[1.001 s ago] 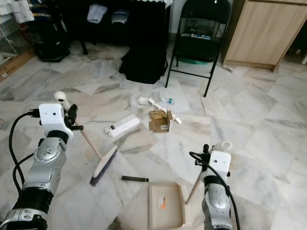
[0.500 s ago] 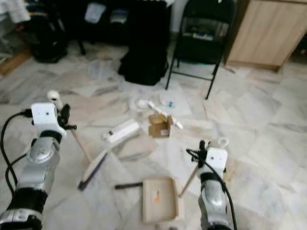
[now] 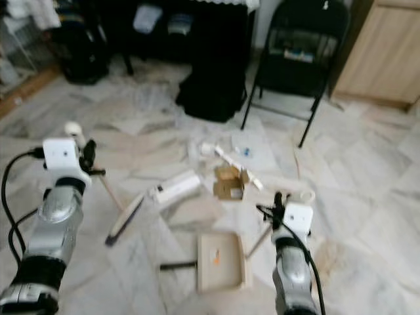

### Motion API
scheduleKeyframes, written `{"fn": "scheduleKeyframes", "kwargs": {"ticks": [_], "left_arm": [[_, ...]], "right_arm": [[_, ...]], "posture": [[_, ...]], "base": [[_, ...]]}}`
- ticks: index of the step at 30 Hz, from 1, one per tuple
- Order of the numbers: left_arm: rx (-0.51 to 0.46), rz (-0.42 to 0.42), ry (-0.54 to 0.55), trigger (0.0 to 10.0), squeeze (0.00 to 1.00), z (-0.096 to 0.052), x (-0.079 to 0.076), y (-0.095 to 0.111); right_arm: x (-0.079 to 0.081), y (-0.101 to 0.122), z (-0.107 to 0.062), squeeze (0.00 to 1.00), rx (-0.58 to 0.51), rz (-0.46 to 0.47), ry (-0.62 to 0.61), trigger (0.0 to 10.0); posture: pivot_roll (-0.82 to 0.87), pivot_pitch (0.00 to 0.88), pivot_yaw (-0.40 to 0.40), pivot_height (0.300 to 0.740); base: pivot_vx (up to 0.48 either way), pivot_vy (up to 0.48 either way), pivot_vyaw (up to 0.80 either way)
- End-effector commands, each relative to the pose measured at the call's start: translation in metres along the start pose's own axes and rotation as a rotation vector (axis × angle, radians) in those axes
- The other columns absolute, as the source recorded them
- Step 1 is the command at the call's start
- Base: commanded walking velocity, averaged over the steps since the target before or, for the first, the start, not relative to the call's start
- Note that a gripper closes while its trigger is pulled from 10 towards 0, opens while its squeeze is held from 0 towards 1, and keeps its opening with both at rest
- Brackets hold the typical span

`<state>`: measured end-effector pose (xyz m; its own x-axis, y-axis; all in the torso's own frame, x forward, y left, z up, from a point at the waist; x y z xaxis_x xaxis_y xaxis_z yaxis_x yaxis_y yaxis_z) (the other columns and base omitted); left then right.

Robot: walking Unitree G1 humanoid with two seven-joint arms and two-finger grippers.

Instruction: Sweep floor

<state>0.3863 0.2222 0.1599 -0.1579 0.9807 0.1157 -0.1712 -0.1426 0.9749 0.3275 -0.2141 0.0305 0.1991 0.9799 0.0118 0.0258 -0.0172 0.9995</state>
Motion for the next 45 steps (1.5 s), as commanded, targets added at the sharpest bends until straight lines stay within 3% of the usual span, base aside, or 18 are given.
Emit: {"fn": "scheduleKeyframes", "kwargs": {"ticks": [1, 27, 39, 45], "left_arm": [[-0.027, -0.002, 0.012, 10.0, 0.0, 0.0, 0.003, 0.003], [-0.007, 0.046, 0.041, 10.0, 0.0, -0.015, 0.02, -0.009], [-0.017, 0.07, 0.03, 10.0, 0.0, -0.026, 0.025, -0.002], [0.026, 0.118, 0.04, 10.0, 0.0, -0.027, 0.031, -0.006]], "right_arm": [[-0.004, 0.003, 0.0, 0.0, -0.016, -0.006, -0.012, 10.0], [-0.01, 0.024, 0.013, 0.0, -0.087, -0.042, 0.005, 10.0], [0.001, 0.025, 0.013, 0.0, -0.102, -0.018, 0.043, 10.0], [0.004, 0.022, 0.012, 0.0, -0.089, -0.017, 0.058, 10.0]], "posture": [[-0.09, 0.082, 0.01, 0.74], [-0.06, 0.115, 0.013, 0.74], [-0.02, 0.188, 0.016, 0.74], [0.0, 0.217, 0.016, 0.74]], "base": [[0.0, 0.0, 0.0], [0.0, 0.0, 0.0], [0.0, 0.0, 0.0], [0.0, 0.0, 0.0]]}}
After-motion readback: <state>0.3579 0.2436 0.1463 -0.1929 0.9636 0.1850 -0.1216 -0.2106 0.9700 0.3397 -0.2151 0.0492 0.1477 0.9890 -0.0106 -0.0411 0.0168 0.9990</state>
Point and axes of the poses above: a point about 5 cm out from each wrist's last joint towards the gripper, its own z axis pointing out of the wrist towards the gripper, its own y axis along the axis of the wrist's last joint, x = y × z, the point moved 5 cm from there along z, pointing out of the wrist towards the gripper, and after that the axes turned 2 degrees about z, right-handed, at the moved point
